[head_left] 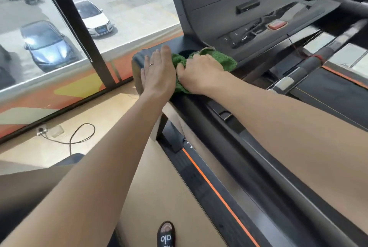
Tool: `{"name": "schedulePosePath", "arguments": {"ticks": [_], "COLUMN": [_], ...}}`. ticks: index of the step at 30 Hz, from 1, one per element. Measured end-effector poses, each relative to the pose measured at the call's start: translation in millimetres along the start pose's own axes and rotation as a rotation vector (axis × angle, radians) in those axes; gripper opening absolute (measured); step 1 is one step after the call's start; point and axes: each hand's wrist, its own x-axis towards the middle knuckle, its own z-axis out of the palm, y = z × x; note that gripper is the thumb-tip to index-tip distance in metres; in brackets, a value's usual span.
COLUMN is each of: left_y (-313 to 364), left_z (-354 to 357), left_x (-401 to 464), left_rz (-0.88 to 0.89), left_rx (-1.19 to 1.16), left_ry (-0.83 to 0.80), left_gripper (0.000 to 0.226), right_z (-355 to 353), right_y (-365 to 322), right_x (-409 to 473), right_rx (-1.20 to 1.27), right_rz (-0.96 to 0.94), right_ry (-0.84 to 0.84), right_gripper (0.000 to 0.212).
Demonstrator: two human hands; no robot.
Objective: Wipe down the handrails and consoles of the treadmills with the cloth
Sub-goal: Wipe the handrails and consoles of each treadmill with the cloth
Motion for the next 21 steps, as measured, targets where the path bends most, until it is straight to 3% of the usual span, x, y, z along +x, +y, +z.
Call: {"name": "schedulePosePath", "arguments": {"ticks": [4,8,13,17,21], "left_y": [0.3,1.3,-0.8,3.3,0.0], "left_z": [4.5,9.5,9.3,15.1,23.0], "left_x": [-2.6,-2.4,-1.6,-2.7,-7.1], "left_rz": [-0.019,-0.008,0.015,0.037,0.057], "left_rx": [-0.053,-0.005,0.012,0.045,0.179], "left_ry": [0.033,0.063,0.061,0.089,0.067], "left_gripper": [0.058,0.057,0.058,0.052,0.054], "right_z": [2.1,11.2,32.5,47.8,31.8], "right_y": [11.4,27.8,41.7,70.6,57.5], "right_x": [11.0,15.3,-6.2,-23.9,-9.4], "right_rx": [0.083,0.187,0.263,0.135,0.138], "right_rz": [-0.110,-0.151,-0.240,-0.231,-0.130], "right_ry": [-0.005,0.057,0.288,0.397,0.186], "right_gripper": [0.055,0.034,0.042,0.057,0.060]}}
